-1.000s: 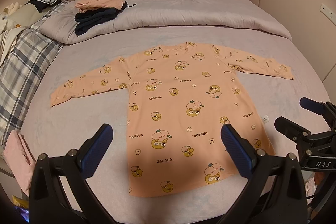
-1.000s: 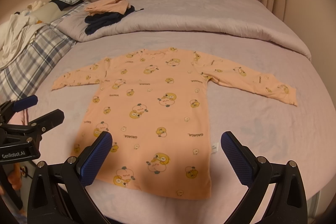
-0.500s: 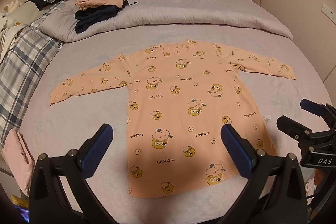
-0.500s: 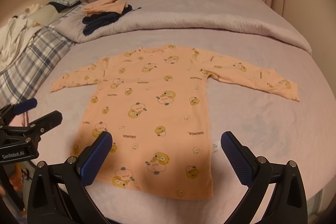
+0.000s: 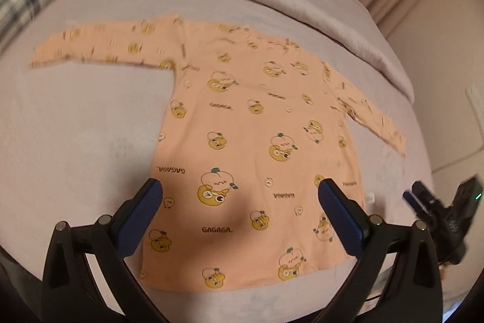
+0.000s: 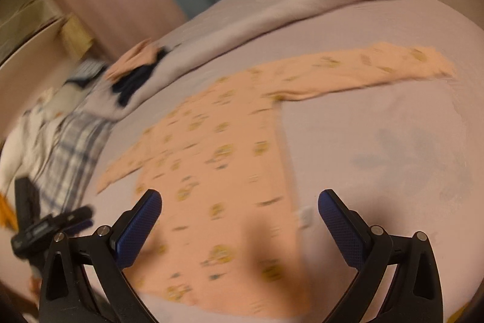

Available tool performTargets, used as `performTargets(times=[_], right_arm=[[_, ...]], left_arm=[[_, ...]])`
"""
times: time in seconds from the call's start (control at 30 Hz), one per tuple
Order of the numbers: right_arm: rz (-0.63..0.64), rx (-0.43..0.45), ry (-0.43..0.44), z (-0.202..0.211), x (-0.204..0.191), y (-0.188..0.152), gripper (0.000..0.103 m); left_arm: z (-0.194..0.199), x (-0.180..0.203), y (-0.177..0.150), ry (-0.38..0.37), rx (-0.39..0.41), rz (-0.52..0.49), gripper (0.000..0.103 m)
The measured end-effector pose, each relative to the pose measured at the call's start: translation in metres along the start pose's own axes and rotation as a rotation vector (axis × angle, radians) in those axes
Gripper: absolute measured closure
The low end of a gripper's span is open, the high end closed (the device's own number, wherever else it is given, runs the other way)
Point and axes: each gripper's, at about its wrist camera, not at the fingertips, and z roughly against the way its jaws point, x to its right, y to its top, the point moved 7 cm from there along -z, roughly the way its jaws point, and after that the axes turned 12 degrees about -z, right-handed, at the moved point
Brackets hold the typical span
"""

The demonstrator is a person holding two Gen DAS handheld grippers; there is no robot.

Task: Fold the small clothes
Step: 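Grasp the peach shirt's sleeve cuff with the right gripper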

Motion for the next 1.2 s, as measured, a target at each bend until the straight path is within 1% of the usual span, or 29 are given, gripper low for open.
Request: performTargets(times=[0.07, 0.13, 0.17, 0.2, 0.3, 0.4, 0.47, 0.6, 0.77, 0.9, 1.03, 1.07, 1.1, 1.13, 1.17, 1.2], right_arm=[[-0.078, 0.021, -0.028, -0.004, 0.028, 0.010, 0.001], [-0.153, 0.023, -0.041, -0.008, 0.054, 0.018, 0.001], [-0.208, 0.024, -0.058, -0.012, 0.073, 0.023, 0.001], [-0.234, 0.029, -0.065, -0.011, 0.082, 0.026, 0.001], [-0.317, 0.064, -0.085, -0.011, 0.111, 0.041, 0.001], [-0.365, 0.100, -0.109, -0.018, 0.132, 0.064, 0.001], [-0.388, 0.109, -0.093, -0.025, 0.139, 0.080, 0.001], [-0.427, 0.155, -0.058, -0.036, 0.143, 0.113, 0.001], [-0.515, 0.250, -0.002, -0.044, 0.164, 0.150, 0.001], [-0.534, 0.292, 0.004, -0.042, 0.178, 0.164, 0.001], [-0.553, 0.327, -0.003, -0.037, 0.181, 0.168, 0.001], [-0.550, 0.334, -0.013, -0.036, 0.179, 0.166, 0.002], [-0.547, 0.340, -0.023, -0.032, 0.182, 0.163, 0.008], [-0.543, 0.347, -0.040, -0.029, 0.183, 0.160, 0.016], [-0.543, 0.349, -0.048, -0.026, 0.188, 0.159, 0.021], [-0.550, 0.352, -0.058, -0.023, 0.195, 0.160, 0.031]], left_arm=[[-0.005, -0.010, -0.001, 0.005, 0.007, 0.031, 0.000], [-0.009, -0.016, 0.001, 0.014, 0.030, 0.029, 0.000], [-0.010, -0.018, 0.003, 0.014, 0.040, 0.023, 0.000], [-0.012, -0.020, 0.004, 0.011, 0.048, 0.018, 0.000], [-0.021, -0.026, 0.010, -0.020, 0.048, 0.030, 0.000], [-0.032, -0.030, 0.018, -0.057, 0.051, 0.041, 0.000], [-0.041, -0.031, 0.023, -0.064, 0.043, 0.047, 0.000], [-0.058, -0.027, 0.032, -0.100, 0.001, 0.054, 0.000], [-0.073, -0.017, 0.045, -0.110, -0.025, 0.035, 0.000], [-0.081, -0.012, 0.051, -0.143, -0.035, 0.036, 0.000], [-0.087, -0.010, 0.054, -0.139, -0.046, 0.030, 0.000], [-0.088, -0.011, 0.055, -0.139, -0.046, 0.030, 0.000], [-0.088, -0.011, 0.055, -0.139, -0.045, 0.030, 0.000], [-0.089, -0.012, 0.056, -0.138, -0.044, 0.032, 0.000], [-0.088, -0.013, 0.056, -0.136, -0.044, 0.034, 0.000], [-0.088, -0.015, 0.057, -0.133, -0.042, 0.036, 0.000]])
